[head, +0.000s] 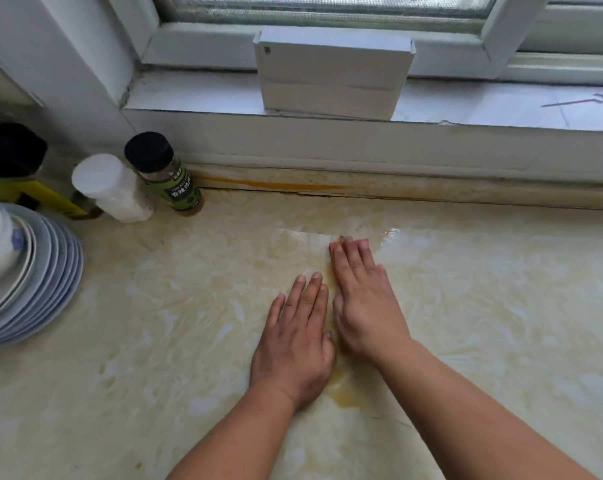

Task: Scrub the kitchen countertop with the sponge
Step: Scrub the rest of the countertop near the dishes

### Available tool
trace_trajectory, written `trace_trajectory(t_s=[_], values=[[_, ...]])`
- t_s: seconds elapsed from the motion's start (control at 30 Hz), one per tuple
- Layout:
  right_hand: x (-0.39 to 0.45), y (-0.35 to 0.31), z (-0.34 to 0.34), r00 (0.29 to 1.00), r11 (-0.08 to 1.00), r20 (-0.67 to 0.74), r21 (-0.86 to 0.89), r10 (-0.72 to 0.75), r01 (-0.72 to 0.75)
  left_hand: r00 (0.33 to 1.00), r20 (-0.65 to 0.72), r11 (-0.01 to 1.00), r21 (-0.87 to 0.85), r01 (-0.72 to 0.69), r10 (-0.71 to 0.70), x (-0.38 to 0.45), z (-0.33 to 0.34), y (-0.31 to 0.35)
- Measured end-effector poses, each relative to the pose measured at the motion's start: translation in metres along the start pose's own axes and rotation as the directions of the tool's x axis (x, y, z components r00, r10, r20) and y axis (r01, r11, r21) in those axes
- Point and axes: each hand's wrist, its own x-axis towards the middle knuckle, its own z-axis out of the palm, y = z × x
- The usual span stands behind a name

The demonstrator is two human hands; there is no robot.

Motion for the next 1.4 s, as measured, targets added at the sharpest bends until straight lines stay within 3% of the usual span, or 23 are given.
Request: trace_trajectory(t_s=[0.17,0.4,0.6,0.83,1.0,1.13,1.3,1.4], values=[[-0.072,0.019,0.015,0.998,0.998,-0.018,-0.004,-0.065,0.065,1.000,0.006,1.000,-0.025,-0.005,0.005,-0.001,0.000,0.001],[0.068,0.014,-0.030,0.989,0.990,-0.052,-0.013,0.140,-0.141,1.000,-0.001,1.000,-0.011,-0.005,0.005,0.000,0.000,0.000],[-0.046,0.013,0.007,0.989,0.989,0.034,0.014,-0.144,0.144,1.000,-0.001,0.999,-0.047,-0.008,0.008,-0.001,-0.001,0.002],[0.030,0.001,-0.014,0.999,0.999,0.039,-0.036,-0.029,0.031,0.999,-0.031,0.995,-0.091,0.029,-0.032,-0.001,-0.002,0.001],[-0.060,0.012,0.003,0.978,0.983,0.109,-0.008,-0.179,0.181,0.993,-0.110,0.961,-0.276,0.014,-0.047,-0.005,-0.007,-0.002],[-0.111,0.018,0.013,0.988,0.993,0.110,-0.027,-0.109,0.112,0.986,-0.144,0.915,-0.402,0.018,-0.083,-0.009,-0.010,-0.007],[-0.068,-0.004,0.005,0.993,0.998,0.106,-0.016,-0.051,0.053,0.999,-0.054,0.983,-0.182,-0.014,0.005,-0.007,-0.009,-0.012],[-0.116,-0.005,0.022,0.994,0.998,0.089,0.018,-0.068,0.066,1.000,0.021,0.999,-0.030,0.021,-0.020,-0.032,-0.006,-0.024]])
